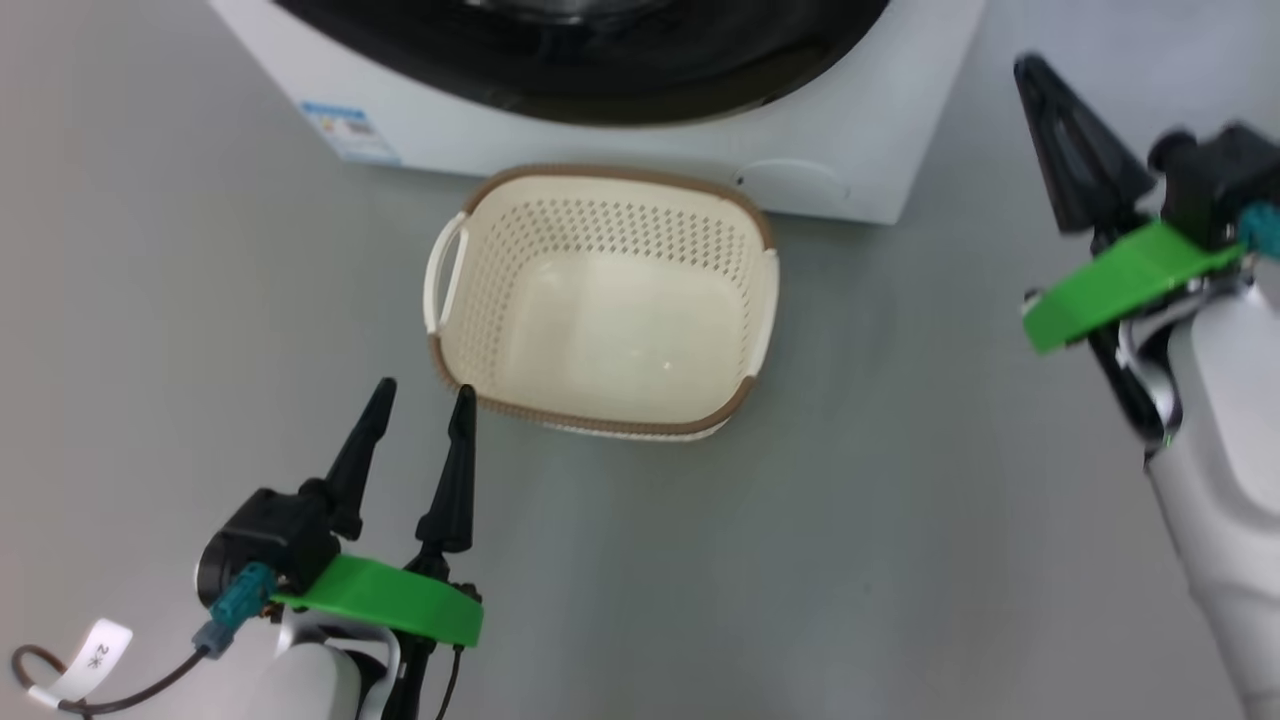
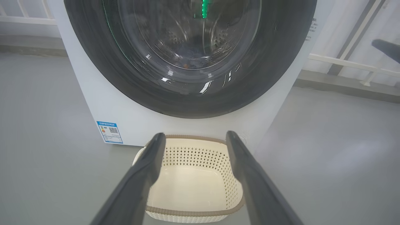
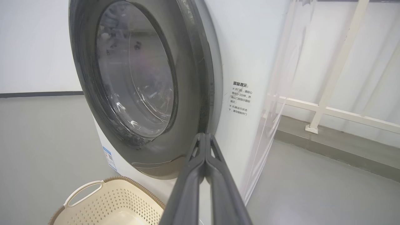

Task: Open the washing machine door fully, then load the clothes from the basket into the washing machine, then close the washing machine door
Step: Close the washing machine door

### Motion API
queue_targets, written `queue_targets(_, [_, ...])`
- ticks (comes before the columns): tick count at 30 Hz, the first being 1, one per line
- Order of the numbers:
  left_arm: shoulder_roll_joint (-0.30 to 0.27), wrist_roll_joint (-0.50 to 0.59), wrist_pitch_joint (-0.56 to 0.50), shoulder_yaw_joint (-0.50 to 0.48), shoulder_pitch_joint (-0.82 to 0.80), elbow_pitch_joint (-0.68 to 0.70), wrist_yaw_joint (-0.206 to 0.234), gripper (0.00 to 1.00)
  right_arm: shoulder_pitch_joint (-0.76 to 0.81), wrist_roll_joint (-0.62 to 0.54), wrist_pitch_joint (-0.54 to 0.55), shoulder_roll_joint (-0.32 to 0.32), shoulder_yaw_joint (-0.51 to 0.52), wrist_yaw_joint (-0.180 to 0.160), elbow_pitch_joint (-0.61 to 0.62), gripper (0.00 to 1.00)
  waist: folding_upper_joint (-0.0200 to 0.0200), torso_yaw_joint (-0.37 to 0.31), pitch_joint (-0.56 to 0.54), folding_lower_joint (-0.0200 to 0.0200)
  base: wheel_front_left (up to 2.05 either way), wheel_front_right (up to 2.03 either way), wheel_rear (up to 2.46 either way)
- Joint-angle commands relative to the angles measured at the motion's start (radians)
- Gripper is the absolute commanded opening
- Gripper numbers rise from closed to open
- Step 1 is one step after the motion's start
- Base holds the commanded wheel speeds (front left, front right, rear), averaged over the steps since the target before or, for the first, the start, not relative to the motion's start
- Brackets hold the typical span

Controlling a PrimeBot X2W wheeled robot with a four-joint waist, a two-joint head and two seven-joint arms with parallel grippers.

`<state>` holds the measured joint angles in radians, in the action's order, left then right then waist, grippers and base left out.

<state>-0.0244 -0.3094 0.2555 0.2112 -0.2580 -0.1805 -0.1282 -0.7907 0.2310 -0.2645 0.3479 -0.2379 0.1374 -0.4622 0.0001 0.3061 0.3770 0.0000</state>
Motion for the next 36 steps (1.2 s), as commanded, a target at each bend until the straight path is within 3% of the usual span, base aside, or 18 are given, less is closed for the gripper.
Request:
queue_targets(1, [-0.026, 0.010, 0.006, -0.044, 0.019, 0.019, -0.003, 1.00, 0.088, -0.005, 0.003, -0.031, 0.024, -0.007, 0.054, 0.00, -0.0001, -0.094, -0.104, 0.0000, 0.00, 0.00, 0.00])
queue_targets(16, [-0.055, 0.029, 0.006, -0.097, 0.105, 0.026, -0.003, 1.00, 0.454, -0.108, 0.003, -0.182, 0.212, -0.007, 0.241, 0.00, -0.0001, -0.222, -0.242, 0.0000, 0.00, 0.00, 0.00])
queue_targets(21, [-0.063, 0.028, 0.006, -0.104, 0.121, 0.030, -0.003, 1.00, 0.523, -0.124, 0.003, -0.229, 0.302, -0.007, 0.284, 0.00, -0.0001, -0.250, -0.265, 0.0000, 0.00, 0.00, 0.00])
queue_targets(30, [-0.063, 0.027, 0.006, -0.119, 0.172, 0.034, -0.003, 1.00, 0.653, -0.141, 0.003, -0.278, 0.373, -0.007, 0.333, 0.00, -0.0001, -0.274, -0.308, 0.0000, 0.00, 0.00, 0.00])
queue_targets(31, [-0.063, 0.027, 0.006, -0.120, 0.177, 0.034, -0.003, 1.00, 0.664, -0.141, 0.003, -0.281, 0.377, -0.007, 0.335, 0.10, -0.0001, -0.275, -0.312, 0.0000, 0.00, 0.00, 0.00])
queue_targets(32, [-0.062, 0.027, 0.006, -0.122, 0.182, 0.034, -0.003, 1.00, 0.675, -0.140, 0.003, -0.284, 0.379, -0.007, 0.340, 0.45, -0.0001, -0.277, -0.316, 0.0000, 0.00, 0.00, 0.00])
queue_targets(33, [-0.062, 0.027, 0.006, -0.123, 0.186, 0.034, -0.003, 1.00, 0.684, -0.139, 0.003, -0.286, 0.385, -0.007, 0.343, 1.00, -0.0001, -0.278, -0.319, 0.0000, 0.00, 0.00, 0.00])
queue_targets(36, [-0.061, 0.027, 0.006, -0.128, 0.193, 0.032, -0.003, 1.00, 0.710, -0.136, 0.003, -0.292, 0.386, -0.007, 0.352, 1.00, -0.0001, -0.279, -0.325, 0.0000, 0.00, 0.00, 0.00])
